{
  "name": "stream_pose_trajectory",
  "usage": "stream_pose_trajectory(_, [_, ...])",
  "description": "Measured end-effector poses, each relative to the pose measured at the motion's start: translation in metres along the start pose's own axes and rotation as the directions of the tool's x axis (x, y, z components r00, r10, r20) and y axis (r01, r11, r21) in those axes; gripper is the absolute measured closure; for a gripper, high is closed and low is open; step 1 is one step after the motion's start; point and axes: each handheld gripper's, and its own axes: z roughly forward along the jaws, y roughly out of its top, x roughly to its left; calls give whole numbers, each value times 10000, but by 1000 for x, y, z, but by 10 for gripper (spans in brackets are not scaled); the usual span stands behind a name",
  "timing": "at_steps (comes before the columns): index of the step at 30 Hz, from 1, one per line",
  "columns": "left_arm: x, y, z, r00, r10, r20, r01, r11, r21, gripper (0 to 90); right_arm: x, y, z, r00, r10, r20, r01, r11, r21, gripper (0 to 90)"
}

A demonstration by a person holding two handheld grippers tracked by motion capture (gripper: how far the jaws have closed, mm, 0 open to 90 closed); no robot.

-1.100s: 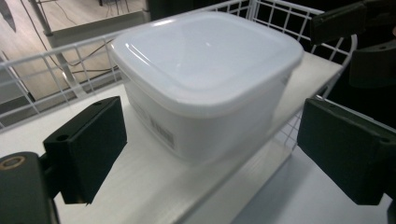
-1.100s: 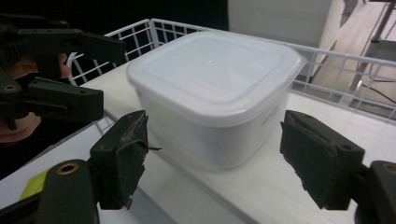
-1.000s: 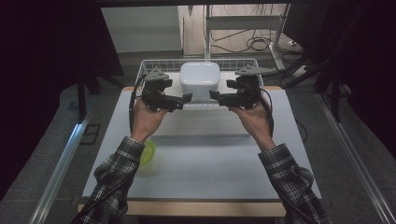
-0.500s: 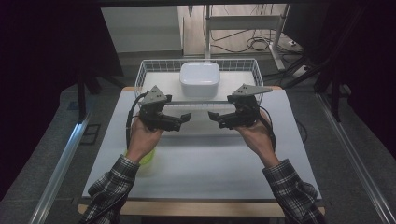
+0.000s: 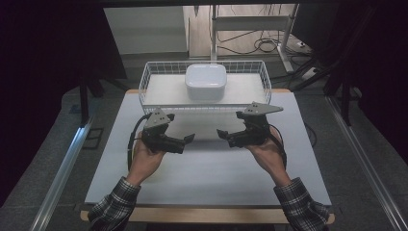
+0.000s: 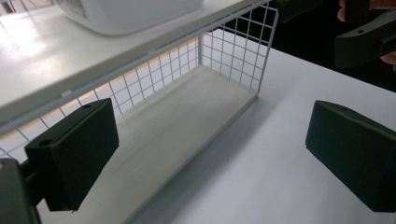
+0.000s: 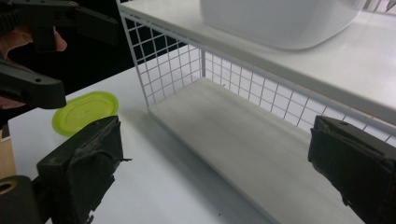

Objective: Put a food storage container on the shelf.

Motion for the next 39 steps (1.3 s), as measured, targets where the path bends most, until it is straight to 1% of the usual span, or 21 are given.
stream_pose_trajectory(2, [-2, -4, -2, 9999, -57, 90, 56, 10000, 23, 24, 2, -4, -1, 10000, -33, -35, 33, 10000, 35, 35])
stream_pose_trajectory(4, [-4, -8, -4, 10000, -14, 44, 14, 10000, 40, 26, 5, -9, -2, 10000, -6, -94, 7, 10000, 77, 35])
stream_pose_trajectory(5, [-6, -10, -5, 10000, -54, 43, 54, 10000, 10, 25, 6, -11, -3, 9999, -3, -112, 4, 10000, 89, 34])
stream_pose_trajectory(8, [-10, -17, -7, 10000, 62, 55, -62, 9999, 109, 23, 10, -19, -5, 9999, -104, -76, 106, 9998, 197, 30])
stream_pose_trajectory(10, [-12, -23, -7, 9999, 134, 72, -136, 9996, 257, 23, 11, -24, -6, 9998, -204, -66, 205, 9994, 284, 17])
stream_pose_trajectory(13, [-15, -33, -9, 9998, 156, 147, -161, 9992, 377, 24, 12, -30, -8, 9995, -319, -50, 321, 9984, 460, 10])
stream_pose_trajectory(15, [-16, -38, -9, 9997, 166, 196, -174, 9990, 416, 23, 13, -35, -9, 9995, -307, -84, 311, 9983, 489, 8])
stream_pose_trajectory(17, [-17, -43, -11, 9993, 281, 231, -293, 9980, 562, 23, 13, -40, -11, 9995, -279, -132, 286, 9980, 555, 7])
stream_pose_trajectory(18, [-17, -45, -12, 9994, 270, 204, -280, 9982, 523, 22, 13, -43, -11, 9995, -280, -172, 290, 9979, 576, 7])
stream_pose_trajectory(24, [-21, -60, -17, 9995, 39, 301, -54, 9988, 488, 27, 15, -61, -14, 9983, -204, -541, 243, 9972, 711, 7])
stream_pose_trajectory(27, [-24, -67, -18, 9993, -123, 351, 108, 9990, 430, 33, 17, -70, -15, 9978, -81, -651, 130, 9970, 764, 7])
stream_pose_trajectory(28, [-24, -71, -18, 9990, -190, 402, 171, 9988, 460, 33, 18, -72, -16, 9978, -86, -652, 137, 9967, 795, 8])
stream_pose_trajectory(31, [-27, -81, -19, 9989, -329, 325, 311, 9981, 536, 36, 20, -81, -19, 9983, -51, -586, 98, 9967, 810, 10])
stream_pose_trajectory(36, [-30, -99, -24, 9984, -551, 111, 544, 9968, 592, 36, 21, -97, -22, 9987, 49, -499, 2, 9948, 1021, 14])
stream_pose_trajectory(39, [-32, -107, -26, 9987, -500, -16, 500, 9958, 766, 36, 21, -106, -25, 9987, 122, -489, -66, 9936, 1125, 14])
